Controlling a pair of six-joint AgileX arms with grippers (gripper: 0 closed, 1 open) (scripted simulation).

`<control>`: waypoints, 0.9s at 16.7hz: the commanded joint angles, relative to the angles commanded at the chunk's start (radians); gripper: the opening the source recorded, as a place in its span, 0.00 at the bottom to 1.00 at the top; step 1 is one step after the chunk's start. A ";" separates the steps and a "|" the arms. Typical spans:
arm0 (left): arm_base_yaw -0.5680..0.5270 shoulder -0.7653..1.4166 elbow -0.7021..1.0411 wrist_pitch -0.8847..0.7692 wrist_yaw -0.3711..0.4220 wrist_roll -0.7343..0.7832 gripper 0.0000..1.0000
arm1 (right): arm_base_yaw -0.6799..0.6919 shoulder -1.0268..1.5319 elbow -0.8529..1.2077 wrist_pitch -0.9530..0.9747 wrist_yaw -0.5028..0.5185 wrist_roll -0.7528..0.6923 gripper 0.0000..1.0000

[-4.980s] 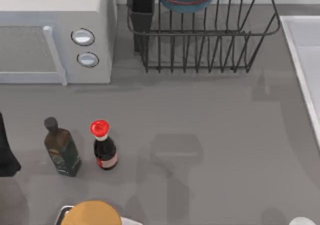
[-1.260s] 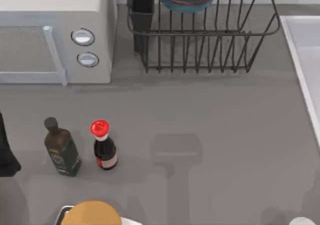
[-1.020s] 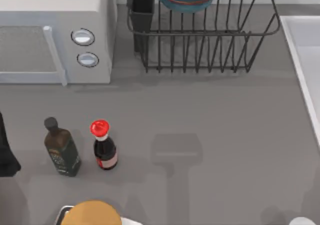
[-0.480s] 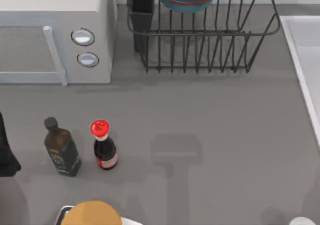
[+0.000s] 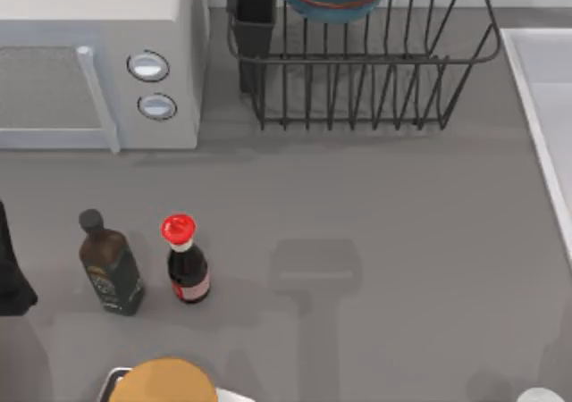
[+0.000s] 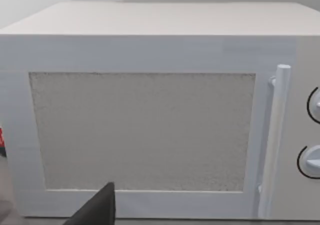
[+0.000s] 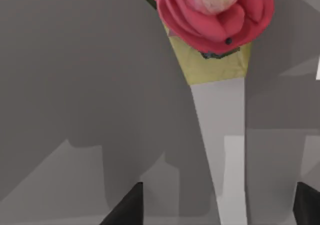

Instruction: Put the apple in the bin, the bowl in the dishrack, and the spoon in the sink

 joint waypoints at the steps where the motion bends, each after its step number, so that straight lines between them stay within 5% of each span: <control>1: 0.000 0.000 0.000 0.000 0.000 0.000 1.00 | 0.000 0.000 0.000 0.000 0.000 0.000 0.00; 15: 0.000 0.000 0.000 0.000 0.000 0.000 1.00 | -0.001 -0.241 0.317 -0.558 -0.001 0.034 0.00</control>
